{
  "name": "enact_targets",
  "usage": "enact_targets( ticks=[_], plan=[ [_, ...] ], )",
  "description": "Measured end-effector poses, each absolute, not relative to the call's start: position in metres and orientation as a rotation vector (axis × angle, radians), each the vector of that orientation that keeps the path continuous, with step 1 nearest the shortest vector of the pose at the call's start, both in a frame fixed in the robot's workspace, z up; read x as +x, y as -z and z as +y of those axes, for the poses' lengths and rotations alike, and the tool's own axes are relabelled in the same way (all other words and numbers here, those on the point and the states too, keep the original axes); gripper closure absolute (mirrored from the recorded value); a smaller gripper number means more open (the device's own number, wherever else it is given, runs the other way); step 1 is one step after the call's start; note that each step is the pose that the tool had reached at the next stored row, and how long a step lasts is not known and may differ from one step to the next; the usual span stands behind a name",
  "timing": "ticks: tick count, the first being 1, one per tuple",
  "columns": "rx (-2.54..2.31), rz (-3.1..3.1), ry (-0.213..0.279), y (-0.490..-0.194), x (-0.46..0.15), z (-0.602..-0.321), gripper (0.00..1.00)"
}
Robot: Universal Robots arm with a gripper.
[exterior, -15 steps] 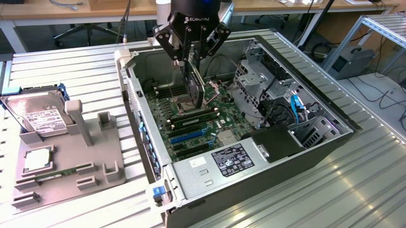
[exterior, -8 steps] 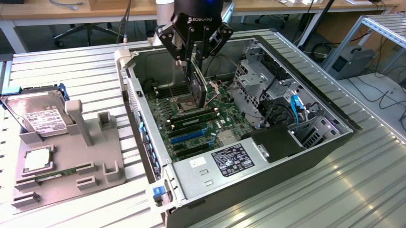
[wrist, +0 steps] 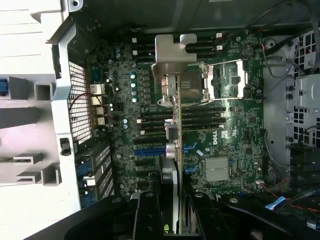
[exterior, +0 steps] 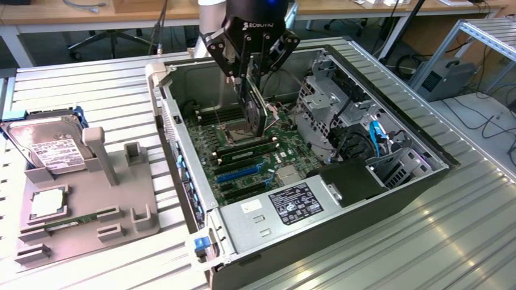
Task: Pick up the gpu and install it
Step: 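Pick up the gpu and move the gpu toward the slot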
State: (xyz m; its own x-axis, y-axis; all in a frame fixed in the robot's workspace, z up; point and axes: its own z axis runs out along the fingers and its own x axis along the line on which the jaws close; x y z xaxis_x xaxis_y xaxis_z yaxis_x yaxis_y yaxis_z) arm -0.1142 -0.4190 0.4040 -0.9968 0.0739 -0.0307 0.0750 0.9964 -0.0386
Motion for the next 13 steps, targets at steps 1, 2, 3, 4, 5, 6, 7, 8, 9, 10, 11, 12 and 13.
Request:
enact_targets(
  ticks=[1, 2, 3, 4, 5, 6, 7, 8, 9, 10, 11, 12, 13],
  plan=[
    [0.116, 3.11, 0.062, -0.4038, -0.1135, -0.419, 0.73],
    [0.116, 3.11, 0.062, -0.4037, -0.1129, -0.419, 0.73],
    [0.116, 3.11, 0.063, -0.4036, -0.1122, -0.419, 0.73],
    [0.116, 3.11, 0.063, -0.4035, -0.1115, -0.419, 0.73],
    [0.116, 3.11, 0.063, -0.4034, -0.1108, -0.419, 0.73],
    [0.116, 3.11, 0.064, -0.4033, -0.1101, -0.419, 0.73],
    [0.116, 3.11, 0.064, -0.4032, -0.1094, -0.419, 0.73],
    [0.116, 3.11, 0.064, -0.403, -0.1087, -0.419, 0.73],
    [0.116, 3.109, 0.065, -0.4029, -0.108, -0.419, 0.73],
    [0.116, 3.109, 0.065, -0.4028, -0.1074, -0.419, 0.73],
    [0.116, 3.109, 0.065, -0.4027, -0.1067, -0.419, 0.73],
    [0.116, 3.109, 0.066, -0.4025, -0.1058, -0.419, 0.73],
    [0.116, 3.109, 0.066, -0.4024, -0.1051, -0.419, 0.73]
  ],
)
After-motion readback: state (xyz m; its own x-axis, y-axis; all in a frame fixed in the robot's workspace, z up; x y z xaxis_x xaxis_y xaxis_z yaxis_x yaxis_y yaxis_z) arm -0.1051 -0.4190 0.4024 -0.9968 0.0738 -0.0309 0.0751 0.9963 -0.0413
